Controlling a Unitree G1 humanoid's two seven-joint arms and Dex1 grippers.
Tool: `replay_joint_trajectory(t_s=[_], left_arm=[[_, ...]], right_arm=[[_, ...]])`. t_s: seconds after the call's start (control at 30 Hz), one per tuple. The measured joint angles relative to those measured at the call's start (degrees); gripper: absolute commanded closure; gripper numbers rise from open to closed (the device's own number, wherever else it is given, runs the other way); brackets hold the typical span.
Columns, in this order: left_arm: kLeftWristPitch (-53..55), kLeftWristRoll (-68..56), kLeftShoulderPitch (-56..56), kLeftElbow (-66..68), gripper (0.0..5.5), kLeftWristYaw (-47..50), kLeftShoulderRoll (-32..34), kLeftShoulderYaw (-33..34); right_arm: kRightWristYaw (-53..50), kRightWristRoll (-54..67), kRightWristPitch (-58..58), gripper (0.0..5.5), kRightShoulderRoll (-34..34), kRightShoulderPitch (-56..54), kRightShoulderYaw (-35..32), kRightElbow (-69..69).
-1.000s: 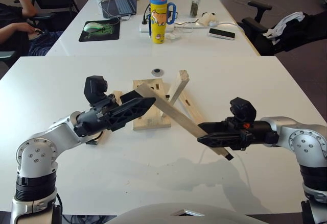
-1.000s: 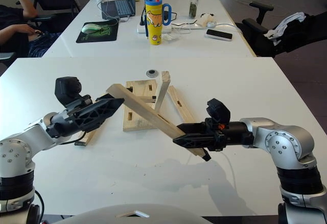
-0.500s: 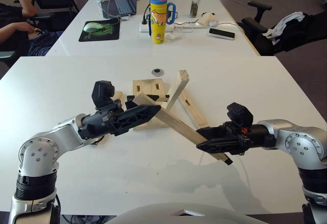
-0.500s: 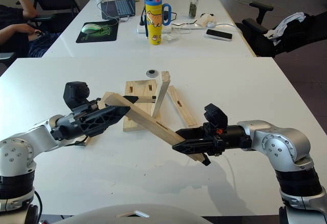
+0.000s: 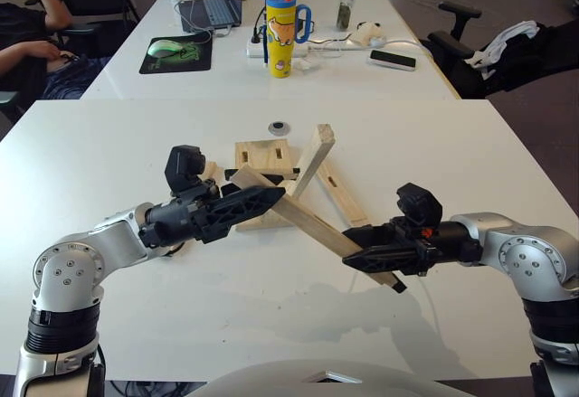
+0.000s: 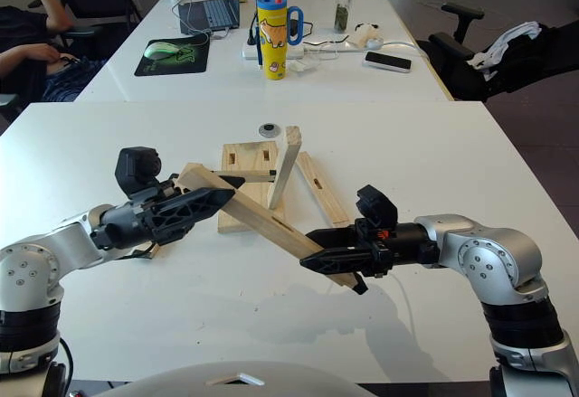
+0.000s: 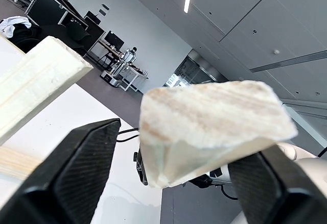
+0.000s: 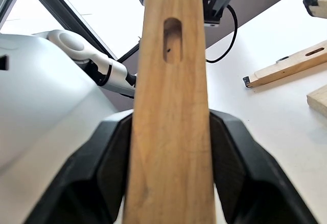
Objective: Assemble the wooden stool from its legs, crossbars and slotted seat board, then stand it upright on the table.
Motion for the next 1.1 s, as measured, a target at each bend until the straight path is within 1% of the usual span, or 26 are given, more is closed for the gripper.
replay_joint_trajectory(t_s=[0.17,0.4,0.43,0.5,0.6,0.77,0.9,0.97,1.0,1.1], left_arm=[[0.3,-0.3,0.0,0.0,3.24,-0.9,0.2,0.0],[0.5,0.8,0.0,0.1,3.31,-1.6,1.1,0.0],[0.5,1.0,0.0,0.1,3.31,-1.6,1.2,0.0],[0.9,2.0,0.3,0.7,3.43,-2.1,1.4,0.0],[1.4,3.7,1.1,1.4,3.43,-3.8,2.4,0.1],[2.0,6.5,3.0,4.0,3.43,-7.2,5.3,3.2],[2.0,9.9,4.0,7.1,3.43,-11.2,9.3,7.1],[1.7,14.8,4.2,11.3,3.43,-15.1,13.5,9.3],[1.1,16.8,4.0,13.1,3.43,-16.3,14.9,10.0],[-1.6,24.8,1.9,20.0,3.43,-22.3,19.4,10.3]], right_arm=[[-0.4,0.0,0.1,3.44,0.0,0.0,0.0,0.0],[-0.6,0.0,0.9,3.44,0.0,0.1,0.0,0.0],[-0.8,0.2,1.3,3.05,0.0,0.0,0.0,0.1],[-1.5,1.8,1.7,2.71,0.2,0.0,-0.5,0.6],[-2.4,2.2,1.8,2.27,0.3,0.0,-2.1,1.8],[-5.4,3.0,0.9,2.23,1.4,0.0,-4.8,5.0],[-12.3,-0.6,-2.0,2.23,7.2,0.3,-2.6,5.2],[-19.9,-2.8,-4.0,2.23,14.7,0.9,-0.3,5.5],[-22.2,-3.4,-4.7,2.23,17.4,1.1,0.6,5.6],[-31.0,-7.7,-7.5,2.23,25.7,1.3,3.8,7.5]])
